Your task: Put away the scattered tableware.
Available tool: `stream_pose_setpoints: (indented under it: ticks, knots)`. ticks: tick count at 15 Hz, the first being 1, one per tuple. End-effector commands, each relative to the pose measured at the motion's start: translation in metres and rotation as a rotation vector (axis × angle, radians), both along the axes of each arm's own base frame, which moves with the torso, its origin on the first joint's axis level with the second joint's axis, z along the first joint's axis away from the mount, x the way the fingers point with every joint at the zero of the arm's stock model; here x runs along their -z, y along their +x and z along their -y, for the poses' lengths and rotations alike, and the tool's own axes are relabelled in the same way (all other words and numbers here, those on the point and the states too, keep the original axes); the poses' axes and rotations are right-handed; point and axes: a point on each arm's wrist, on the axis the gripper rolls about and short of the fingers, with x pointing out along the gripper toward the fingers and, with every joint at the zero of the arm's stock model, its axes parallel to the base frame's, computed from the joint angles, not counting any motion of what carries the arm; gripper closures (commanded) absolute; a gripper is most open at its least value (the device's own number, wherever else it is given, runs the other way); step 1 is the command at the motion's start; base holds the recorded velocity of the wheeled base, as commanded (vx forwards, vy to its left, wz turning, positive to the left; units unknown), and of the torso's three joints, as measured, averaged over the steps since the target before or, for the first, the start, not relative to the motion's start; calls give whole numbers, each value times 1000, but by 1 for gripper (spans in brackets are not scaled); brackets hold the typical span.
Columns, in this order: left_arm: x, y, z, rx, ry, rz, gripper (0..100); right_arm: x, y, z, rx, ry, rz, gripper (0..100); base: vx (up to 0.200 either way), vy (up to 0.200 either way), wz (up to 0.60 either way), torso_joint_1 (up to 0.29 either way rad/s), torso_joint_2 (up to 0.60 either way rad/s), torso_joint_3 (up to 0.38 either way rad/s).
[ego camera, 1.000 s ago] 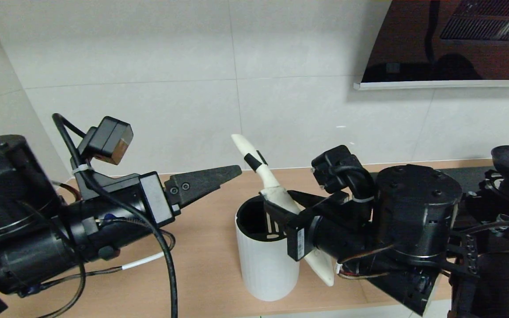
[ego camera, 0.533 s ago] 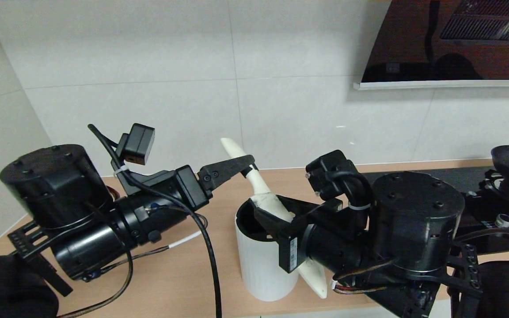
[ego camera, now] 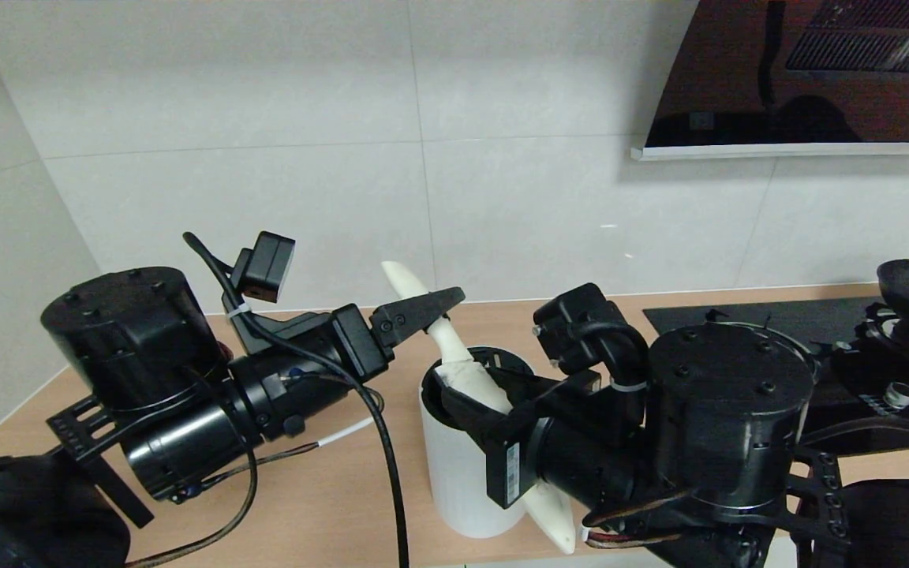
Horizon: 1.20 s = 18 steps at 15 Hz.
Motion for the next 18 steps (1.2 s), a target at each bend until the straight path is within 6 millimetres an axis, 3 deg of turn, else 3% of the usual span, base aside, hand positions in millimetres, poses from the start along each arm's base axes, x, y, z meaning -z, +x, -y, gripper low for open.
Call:
stream_pose_setpoints:
  ticks: [1,10,11,18]
  knots:
    - [1,0,1,4,2,-4,0,3,-2,-3,-10,-8,-6,100,0,0,0,0,0,0]
    - [7,4,4,-7,-3,-24,0,4,-4,-4,-14,-10,-8,100,0,0,0,0,0,0]
    - [8,5,4,-7,-1,-26,100,5,-6,-4,-19,-14,-11,100,0,0,0,0,0,0]
    - [11,5,6,-7,4,-34,100,1,-7,-3,-15,2,3,100,0,0,0,0,0,0]
